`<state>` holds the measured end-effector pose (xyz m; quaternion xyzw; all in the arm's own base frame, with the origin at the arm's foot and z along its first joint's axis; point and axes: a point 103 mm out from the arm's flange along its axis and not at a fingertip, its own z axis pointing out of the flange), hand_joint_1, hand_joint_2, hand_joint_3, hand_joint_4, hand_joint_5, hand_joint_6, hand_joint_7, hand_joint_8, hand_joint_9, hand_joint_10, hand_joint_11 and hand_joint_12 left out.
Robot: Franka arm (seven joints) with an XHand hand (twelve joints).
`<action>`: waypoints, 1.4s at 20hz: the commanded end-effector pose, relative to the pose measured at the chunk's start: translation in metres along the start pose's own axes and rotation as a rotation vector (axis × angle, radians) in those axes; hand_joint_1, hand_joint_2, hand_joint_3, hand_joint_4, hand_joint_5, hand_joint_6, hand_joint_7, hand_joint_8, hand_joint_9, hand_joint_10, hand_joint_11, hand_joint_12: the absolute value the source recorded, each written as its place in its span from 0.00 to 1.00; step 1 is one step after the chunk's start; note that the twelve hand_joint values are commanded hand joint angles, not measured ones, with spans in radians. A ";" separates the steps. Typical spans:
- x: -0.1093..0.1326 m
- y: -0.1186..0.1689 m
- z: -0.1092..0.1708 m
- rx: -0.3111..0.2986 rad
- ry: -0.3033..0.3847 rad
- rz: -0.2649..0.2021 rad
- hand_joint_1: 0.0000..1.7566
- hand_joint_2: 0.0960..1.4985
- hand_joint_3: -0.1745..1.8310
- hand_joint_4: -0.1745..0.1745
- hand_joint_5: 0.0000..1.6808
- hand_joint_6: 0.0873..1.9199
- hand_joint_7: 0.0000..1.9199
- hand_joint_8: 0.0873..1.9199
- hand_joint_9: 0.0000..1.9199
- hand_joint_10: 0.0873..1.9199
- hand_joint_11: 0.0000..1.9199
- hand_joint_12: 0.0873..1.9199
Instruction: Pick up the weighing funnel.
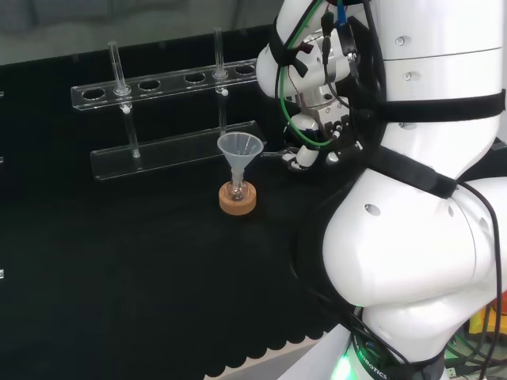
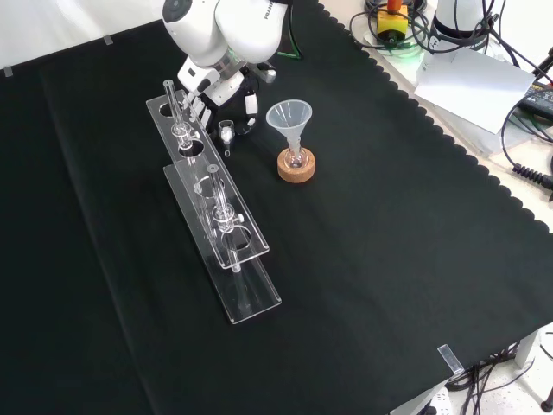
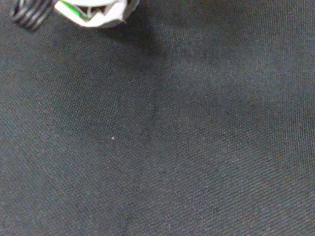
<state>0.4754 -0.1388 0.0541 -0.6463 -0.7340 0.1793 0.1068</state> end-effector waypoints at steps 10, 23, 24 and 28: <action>-0.024 -0.015 -0.037 -0.055 0.027 0.057 0.61 0.45 0.43 1.00 0.64 0.51 0.21 0.31 0.36 0.26 0.17 0.68; -0.039 -0.057 -0.082 -0.071 0.020 0.116 0.61 0.45 0.42 1.00 0.65 0.48 0.21 0.31 0.35 0.25 0.17 0.68; -0.038 -0.062 -0.086 -0.069 0.014 0.120 0.61 0.45 0.42 1.00 0.65 0.48 0.21 0.31 0.35 0.25 0.17 0.68; -0.031 -0.081 -0.095 -0.064 -0.013 0.135 0.61 0.45 0.42 1.00 0.65 0.48 0.21 0.31 0.35 0.25 0.17 0.68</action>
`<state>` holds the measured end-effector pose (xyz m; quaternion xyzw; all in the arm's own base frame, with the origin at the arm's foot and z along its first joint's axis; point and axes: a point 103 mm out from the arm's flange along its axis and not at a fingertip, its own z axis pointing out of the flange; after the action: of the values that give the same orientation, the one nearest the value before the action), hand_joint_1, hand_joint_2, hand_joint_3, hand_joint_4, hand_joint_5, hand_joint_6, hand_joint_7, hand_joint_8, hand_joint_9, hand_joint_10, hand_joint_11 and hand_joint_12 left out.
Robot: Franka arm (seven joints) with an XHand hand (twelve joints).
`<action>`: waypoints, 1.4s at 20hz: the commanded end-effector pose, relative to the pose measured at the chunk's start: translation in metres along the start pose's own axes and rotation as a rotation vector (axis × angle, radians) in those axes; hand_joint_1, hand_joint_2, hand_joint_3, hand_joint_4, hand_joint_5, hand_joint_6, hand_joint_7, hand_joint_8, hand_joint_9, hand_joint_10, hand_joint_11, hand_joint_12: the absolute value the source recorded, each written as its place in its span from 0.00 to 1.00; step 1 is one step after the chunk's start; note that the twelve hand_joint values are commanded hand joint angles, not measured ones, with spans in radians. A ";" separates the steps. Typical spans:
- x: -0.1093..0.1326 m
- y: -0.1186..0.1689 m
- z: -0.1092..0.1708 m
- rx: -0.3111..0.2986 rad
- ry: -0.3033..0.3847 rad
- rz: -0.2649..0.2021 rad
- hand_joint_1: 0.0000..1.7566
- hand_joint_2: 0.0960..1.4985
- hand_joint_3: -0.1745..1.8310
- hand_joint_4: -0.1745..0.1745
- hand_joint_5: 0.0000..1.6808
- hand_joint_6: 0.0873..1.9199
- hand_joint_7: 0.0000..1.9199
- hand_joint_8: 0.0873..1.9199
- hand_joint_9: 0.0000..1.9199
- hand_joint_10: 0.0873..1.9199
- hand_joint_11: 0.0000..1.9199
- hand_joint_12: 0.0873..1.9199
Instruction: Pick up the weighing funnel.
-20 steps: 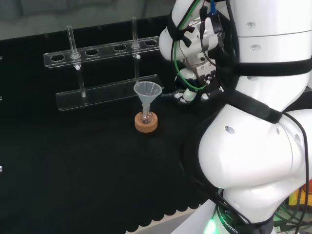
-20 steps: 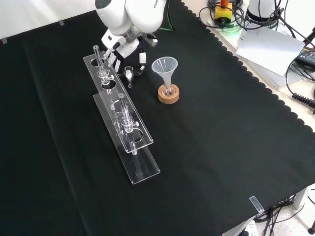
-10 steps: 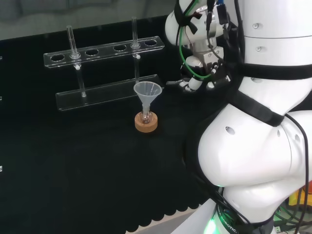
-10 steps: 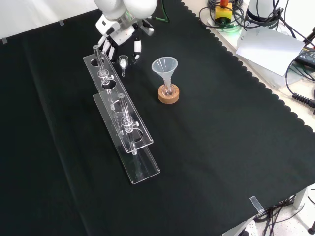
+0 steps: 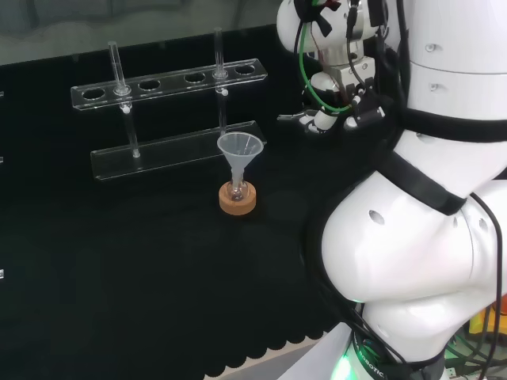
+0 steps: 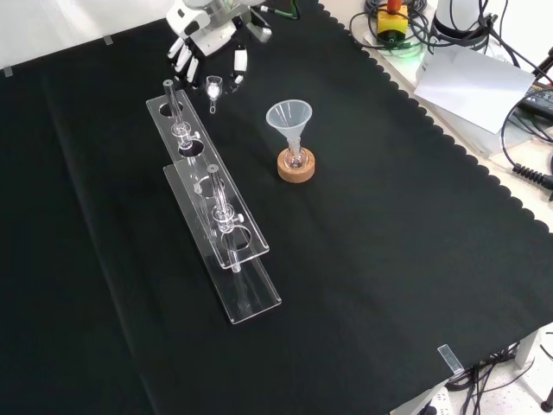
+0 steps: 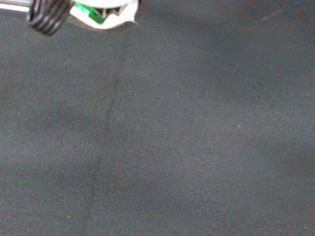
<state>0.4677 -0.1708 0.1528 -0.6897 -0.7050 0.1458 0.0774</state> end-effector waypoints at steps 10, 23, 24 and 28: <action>0.027 -0.076 -0.041 0.033 -0.108 0.042 0.61 0.45 0.41 1.00 0.65 0.48 0.21 0.31 0.35 0.25 0.18 0.68; 0.055 -0.114 -0.069 0.052 -0.139 0.023 0.61 0.44 0.42 1.00 0.66 0.47 0.23 0.31 0.36 0.26 0.20 0.67; 0.056 -0.117 -0.071 0.052 -0.144 0.022 0.61 0.44 0.42 1.00 0.66 0.47 0.23 0.31 0.36 0.26 0.20 0.67; 0.062 -0.126 -0.074 0.056 -0.157 0.018 0.61 0.44 0.42 1.00 0.67 0.47 0.24 0.31 0.36 0.26 0.21 0.67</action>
<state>0.3852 -0.1127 0.2501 -0.6856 -0.6986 0.2007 0.0407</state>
